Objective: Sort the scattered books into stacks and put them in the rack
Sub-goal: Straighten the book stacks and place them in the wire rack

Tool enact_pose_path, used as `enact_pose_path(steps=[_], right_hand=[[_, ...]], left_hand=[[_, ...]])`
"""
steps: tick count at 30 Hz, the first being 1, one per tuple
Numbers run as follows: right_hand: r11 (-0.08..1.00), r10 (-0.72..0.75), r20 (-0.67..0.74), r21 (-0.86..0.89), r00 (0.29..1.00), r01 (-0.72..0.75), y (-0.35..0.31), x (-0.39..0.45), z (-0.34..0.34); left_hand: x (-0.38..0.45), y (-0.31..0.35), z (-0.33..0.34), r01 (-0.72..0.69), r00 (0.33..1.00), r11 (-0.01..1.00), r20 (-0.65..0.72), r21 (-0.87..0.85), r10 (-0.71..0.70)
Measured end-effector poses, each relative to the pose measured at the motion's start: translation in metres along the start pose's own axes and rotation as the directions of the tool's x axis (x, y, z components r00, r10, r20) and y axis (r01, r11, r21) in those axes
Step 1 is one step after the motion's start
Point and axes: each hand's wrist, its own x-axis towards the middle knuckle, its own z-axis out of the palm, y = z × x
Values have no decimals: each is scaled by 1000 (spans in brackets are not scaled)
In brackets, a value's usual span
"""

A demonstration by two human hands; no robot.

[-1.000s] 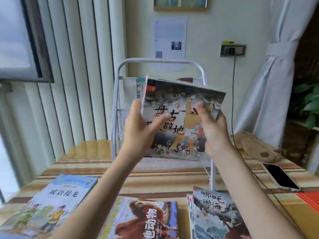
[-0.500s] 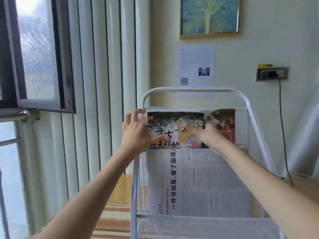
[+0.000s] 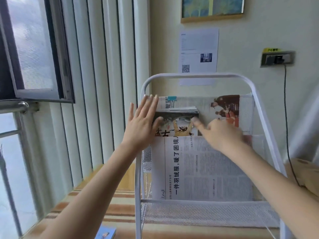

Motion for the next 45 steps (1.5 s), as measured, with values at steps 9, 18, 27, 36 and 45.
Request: enact_pose_path(steps=[9,18,27,36,45], right_hand=[[990,-35,-208,128,978,63,115,-154,24],[885,400,139,199,906,-421,169,-285,28],[624,535,410,398,739,-673,166,-332,41],[396,538,377,677,754,-621,158,-337,42],[251,380,345,855,858,-455,150,-299,-14]], left_hand=[[-81,82,8,-139,989,988,-68,-72,134],[-205,226,26,-214,933,874,174,-436,315],[-212,292,44,979,195,-5,944,-204,-267],[-208,284,33,975,120,-187,993,-118,-3],[-196,272,-18,674,738,-39,673,-737,41]])
